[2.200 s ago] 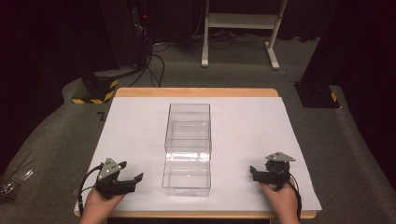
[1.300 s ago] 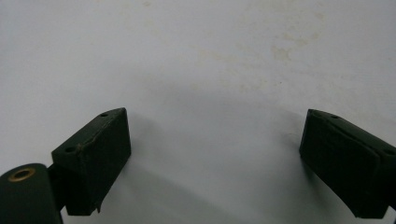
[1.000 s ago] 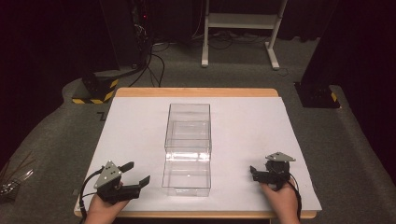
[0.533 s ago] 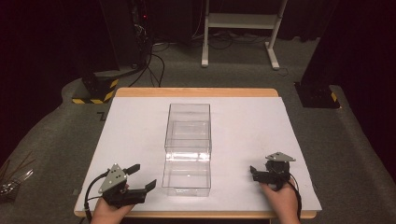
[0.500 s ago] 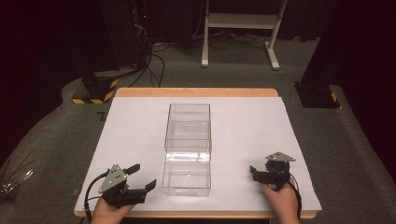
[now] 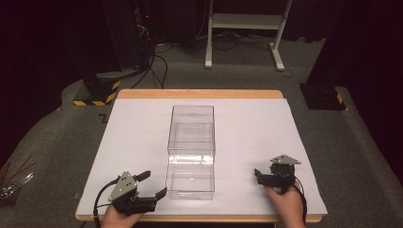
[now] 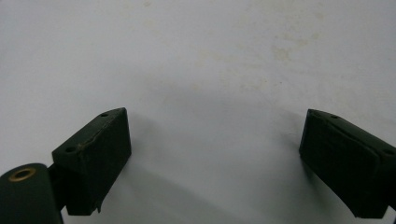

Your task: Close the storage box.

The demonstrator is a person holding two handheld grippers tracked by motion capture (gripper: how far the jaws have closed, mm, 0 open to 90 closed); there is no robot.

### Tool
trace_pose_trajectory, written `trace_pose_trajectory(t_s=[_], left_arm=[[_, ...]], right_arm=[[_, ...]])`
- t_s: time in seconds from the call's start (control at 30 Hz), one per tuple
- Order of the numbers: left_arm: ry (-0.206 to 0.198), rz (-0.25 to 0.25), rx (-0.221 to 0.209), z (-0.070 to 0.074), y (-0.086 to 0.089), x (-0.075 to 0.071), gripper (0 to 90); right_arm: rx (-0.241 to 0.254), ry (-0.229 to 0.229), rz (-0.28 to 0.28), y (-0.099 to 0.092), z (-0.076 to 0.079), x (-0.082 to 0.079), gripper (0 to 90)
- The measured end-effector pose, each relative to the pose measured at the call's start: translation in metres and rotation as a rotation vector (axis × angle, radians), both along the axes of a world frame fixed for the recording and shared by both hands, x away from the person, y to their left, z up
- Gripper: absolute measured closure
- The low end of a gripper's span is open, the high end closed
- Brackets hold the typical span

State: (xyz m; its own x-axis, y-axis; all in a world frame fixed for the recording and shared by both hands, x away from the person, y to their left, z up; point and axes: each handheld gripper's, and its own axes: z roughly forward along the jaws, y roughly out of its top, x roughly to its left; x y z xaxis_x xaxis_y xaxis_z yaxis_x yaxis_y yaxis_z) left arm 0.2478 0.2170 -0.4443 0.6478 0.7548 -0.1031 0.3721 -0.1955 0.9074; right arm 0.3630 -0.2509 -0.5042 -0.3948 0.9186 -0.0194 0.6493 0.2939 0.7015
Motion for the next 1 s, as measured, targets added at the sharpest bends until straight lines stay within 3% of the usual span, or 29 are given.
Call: trace_pose_trajectory(t_s=[0.23, 0.43, 0.73, 1.0], left_arm=[[0.008, -0.011, 0.010, -0.004, -0.006, -0.001, 16.2], [0.048, -0.045, 0.021, -0.011, -0.010, 0.001, 16.9], [0.075, -0.059, 0.030, -0.021, -0.014, 0.004, 16.9], [0.110, -0.061, 0.033, -0.031, -0.019, 0.009, 24.1]], right_arm=[[0.000, 0.000, 0.000, 0.000, 0.000, 0.000, 9.0], [0.000, 0.000, 0.000, 0.000, 0.000, 0.000, 8.9], [0.000, 0.000, 0.000, 0.000, 0.000, 0.000, 9.0], [0.000, 0.000, 0.000, 0.000, 0.000, 0.000, 9.0]])
